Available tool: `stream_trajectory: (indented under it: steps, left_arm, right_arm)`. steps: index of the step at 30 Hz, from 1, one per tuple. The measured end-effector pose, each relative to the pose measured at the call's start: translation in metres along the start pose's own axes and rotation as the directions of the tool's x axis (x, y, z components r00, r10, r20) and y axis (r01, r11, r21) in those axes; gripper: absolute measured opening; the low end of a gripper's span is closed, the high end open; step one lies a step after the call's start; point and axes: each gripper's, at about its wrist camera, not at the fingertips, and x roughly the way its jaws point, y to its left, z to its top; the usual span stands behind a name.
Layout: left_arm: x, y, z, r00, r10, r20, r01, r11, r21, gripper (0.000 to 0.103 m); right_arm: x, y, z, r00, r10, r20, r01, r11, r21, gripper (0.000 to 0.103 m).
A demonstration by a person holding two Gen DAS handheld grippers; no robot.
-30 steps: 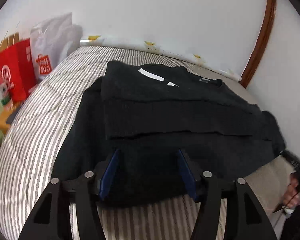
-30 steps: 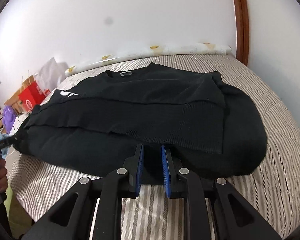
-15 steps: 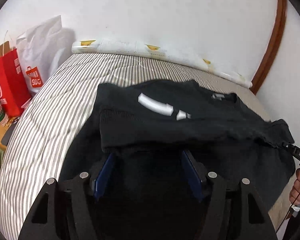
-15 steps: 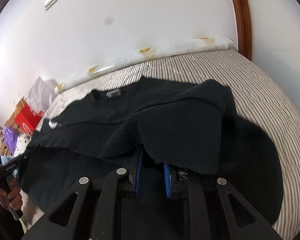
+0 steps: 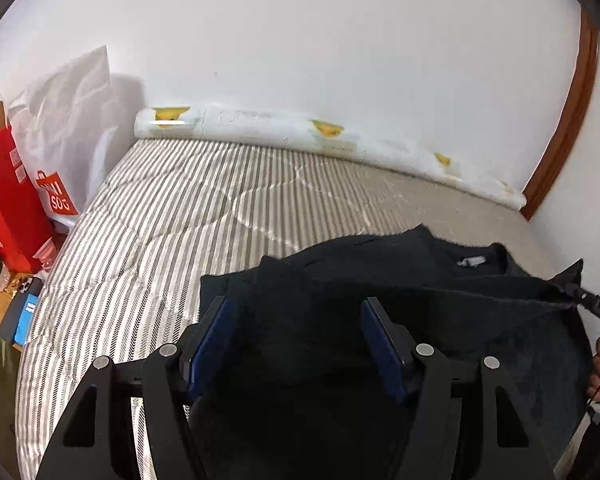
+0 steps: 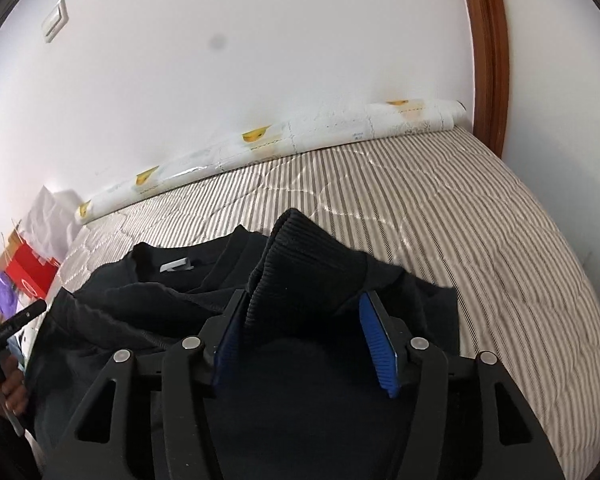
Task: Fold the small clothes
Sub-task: 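Fold the held edge over toward the collar with both tools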
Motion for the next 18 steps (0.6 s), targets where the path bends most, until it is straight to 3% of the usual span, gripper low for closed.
stream_trajectory:
  steps: [4, 9, 12, 14, 18]
  left_arm:
    - [0.017, 0.002, -0.003, 0.998, 0.044, -0.045, -0.043, 0.999, 0.019, 0.064]
    - [0.032, 0.006, 0.000, 0.995, 0.056, -0.078, -0.055, 0.998, 0.009, 0.064]
    - [0.034, 0.007, 0.001, 0.995, 0.059, -0.077, -0.059, 0.998, 0.002, 0.064]
    - [0.034, 0.011, 0.001, 0.995, 0.055, -0.079, -0.056, 0.998, -0.006, 0.064]
    - [0.034, 0.015, 0.000, 0.996, 0.046, -0.078, -0.048, 0.999, -0.026, 0.061]
  right_arm:
    - [0.000, -0.001, 0.007, 1.000, 0.025, -0.007, -0.025, 0.999, -0.030, 0.058]
    - [-0.013, -0.011, 0.021, 0.985, 0.169, 0.034, -0.170, 0.985, 0.040, 0.058]
    - [-0.011, -0.012, 0.024, 0.997, 0.071, 0.042, -0.070, 0.998, -0.005, 0.058]
    - [0.001, -0.013, 0.022, 1.000, 0.017, 0.004, -0.017, 0.999, -0.029, 0.058]
    - [0.038, -0.017, 0.018, 0.987, -0.130, -0.093, 0.122, 0.988, -0.090, 0.058]
